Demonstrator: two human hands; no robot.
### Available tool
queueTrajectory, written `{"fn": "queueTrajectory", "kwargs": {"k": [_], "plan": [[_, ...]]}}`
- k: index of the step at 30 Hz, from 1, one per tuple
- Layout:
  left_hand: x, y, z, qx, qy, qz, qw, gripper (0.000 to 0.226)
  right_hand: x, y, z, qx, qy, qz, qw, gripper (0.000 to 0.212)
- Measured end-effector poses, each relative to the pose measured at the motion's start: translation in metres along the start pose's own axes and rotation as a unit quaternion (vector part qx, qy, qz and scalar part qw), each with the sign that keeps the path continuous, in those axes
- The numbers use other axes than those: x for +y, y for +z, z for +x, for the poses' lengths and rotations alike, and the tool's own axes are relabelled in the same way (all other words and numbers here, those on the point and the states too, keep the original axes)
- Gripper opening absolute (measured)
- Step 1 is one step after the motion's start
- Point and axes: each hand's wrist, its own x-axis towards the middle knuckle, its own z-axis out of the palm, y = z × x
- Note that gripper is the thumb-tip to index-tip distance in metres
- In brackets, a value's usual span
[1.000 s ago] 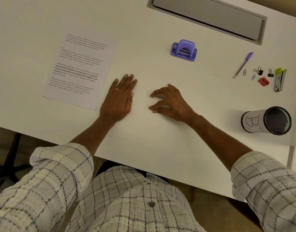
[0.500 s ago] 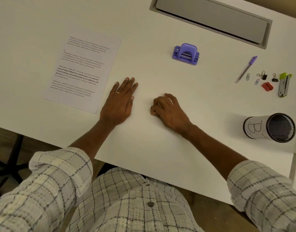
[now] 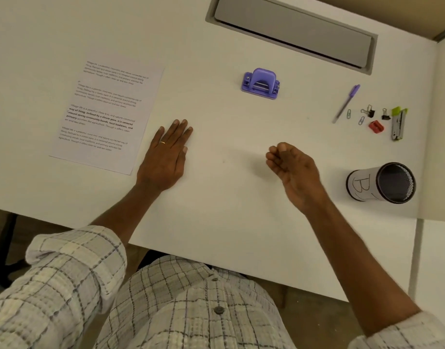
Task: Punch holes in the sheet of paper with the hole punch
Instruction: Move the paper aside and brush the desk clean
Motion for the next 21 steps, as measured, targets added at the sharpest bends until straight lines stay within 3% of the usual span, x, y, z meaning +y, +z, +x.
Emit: {"fn": "queueTrajectory", "kwargs": {"k": [4,8,12,17,19,21], "plan": [[0.002,0.000,0.000,0.004,0.004,-0.006,1.000,0.053,-0.050,-0.055,-0.025,0.072,-0.026,-0.004,0.997,0.014],[0.002,0.004,0.001,0.030,0.020,-0.014,0.999,0.053,-0.094,-0.122,-0.059,0.166,-0.094,-0.135,0.972,0.011],[-0.002,0.008,0.000,0.053,0.034,-0.015,0.998,0.053,-0.114,-0.174,-0.077,0.273,-0.098,-0.364,0.885,0.010],[-0.006,0.011,0.000,0.035,0.030,-0.013,0.999,0.056,-0.116,-0.187,-0.077,0.292,-0.085,-0.538,0.786,0.024],[-0.007,0.012,0.001,0.033,0.027,-0.015,0.999,0.056,-0.115,-0.187,-0.076,0.305,-0.097,-0.601,0.732,0.017],[-0.009,0.014,0.001,0.036,0.027,-0.015,0.999,0.056,-0.113,-0.186,-0.074,0.316,-0.104,-0.622,0.709,0.006]]}}
